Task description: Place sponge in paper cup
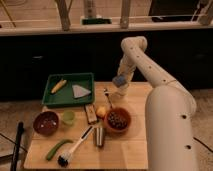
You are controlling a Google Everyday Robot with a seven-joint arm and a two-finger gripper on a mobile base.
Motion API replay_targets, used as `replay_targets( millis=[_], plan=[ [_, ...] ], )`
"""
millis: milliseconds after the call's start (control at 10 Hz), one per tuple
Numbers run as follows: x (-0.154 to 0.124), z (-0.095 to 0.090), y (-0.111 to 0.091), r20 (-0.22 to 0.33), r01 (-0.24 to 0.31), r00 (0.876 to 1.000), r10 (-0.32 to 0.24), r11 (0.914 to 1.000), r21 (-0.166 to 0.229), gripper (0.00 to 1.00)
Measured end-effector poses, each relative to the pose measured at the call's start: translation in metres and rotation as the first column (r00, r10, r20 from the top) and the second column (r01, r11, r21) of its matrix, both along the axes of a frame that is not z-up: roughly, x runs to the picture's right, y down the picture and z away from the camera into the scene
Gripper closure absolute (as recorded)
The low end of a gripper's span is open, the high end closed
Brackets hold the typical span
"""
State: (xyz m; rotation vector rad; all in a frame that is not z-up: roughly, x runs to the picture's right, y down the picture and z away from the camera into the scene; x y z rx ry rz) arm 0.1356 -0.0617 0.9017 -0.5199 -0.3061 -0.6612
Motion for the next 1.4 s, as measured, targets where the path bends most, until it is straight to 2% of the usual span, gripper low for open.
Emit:
replay_targets(
  millis=[100,600,1400],
  plan=[
    [-0.0004,0.0005,0.0000,0.003,0.000,1.000,0.000,1.0000,-0.001,0.20],
    [0.0005,0.0001,0.0038,0.014,0.001,1.000,-0.001,0.9999,-0.012,0.20],
    [0.0020,-0.0050,0.0074,0.024,0.012,1.000,-0.012,0.9999,-0.009,0.20]
  ],
)
